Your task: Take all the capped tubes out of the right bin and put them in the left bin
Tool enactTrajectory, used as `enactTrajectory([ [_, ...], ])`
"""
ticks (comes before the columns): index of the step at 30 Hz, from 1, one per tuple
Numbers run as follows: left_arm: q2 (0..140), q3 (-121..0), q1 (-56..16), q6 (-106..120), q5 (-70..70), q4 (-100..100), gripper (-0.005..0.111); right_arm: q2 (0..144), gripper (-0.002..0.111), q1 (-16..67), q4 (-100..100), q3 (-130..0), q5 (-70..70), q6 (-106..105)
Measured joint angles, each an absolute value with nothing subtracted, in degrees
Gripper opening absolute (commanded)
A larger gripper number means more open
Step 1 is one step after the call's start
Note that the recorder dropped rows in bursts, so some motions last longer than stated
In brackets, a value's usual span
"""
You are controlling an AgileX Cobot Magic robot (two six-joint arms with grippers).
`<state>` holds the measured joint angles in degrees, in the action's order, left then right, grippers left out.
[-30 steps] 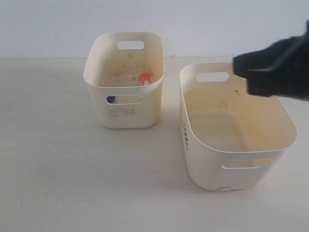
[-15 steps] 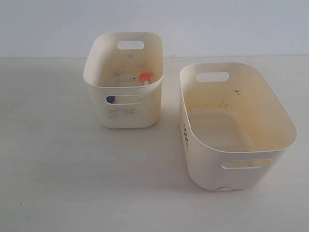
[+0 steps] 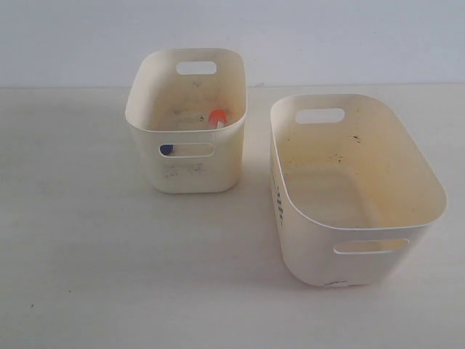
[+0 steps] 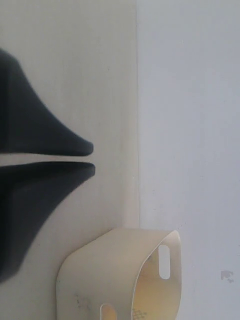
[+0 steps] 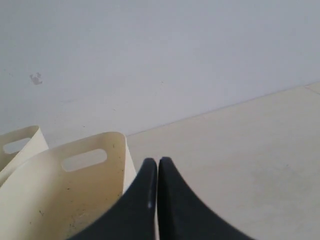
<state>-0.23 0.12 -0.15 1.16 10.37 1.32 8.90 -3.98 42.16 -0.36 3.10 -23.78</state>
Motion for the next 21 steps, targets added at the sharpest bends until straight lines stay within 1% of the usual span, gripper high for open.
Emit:
enactTrajectory([
  [4, -0.23, 0.12, -0.15, 1.16, 10.37, 1.32, 0.004, 5.65, 0.001, -3.98, 38.99, -0.36, -1.73, -23.67],
  [6, -0.23, 0.12, -0.15, 1.16, 10.37, 1.32, 0.004, 2.32, 0.001, -3.98, 32.81, -0.36, -6.22, -20.87],
  [11, -0.23, 0.12, -0.15, 1.16, 10.27, 1.32, 0.004, 0.37, 0.001, -3.98, 11.35, -0.23, -14.48, -2.52],
  [14, -0.23, 0.12, -0.15, 1.16, 10.27, 1.32, 0.004, 0.38, 0.001, -3.98, 3.01, -0.23, -17.68, 6.43],
  [21, -0.23, 0.12, -0.15, 1.16, 10.27, 1.32, 0.004, 0.25, 0.001, -3.98, -1.12, 0.03, -19.69, 10.11],
])
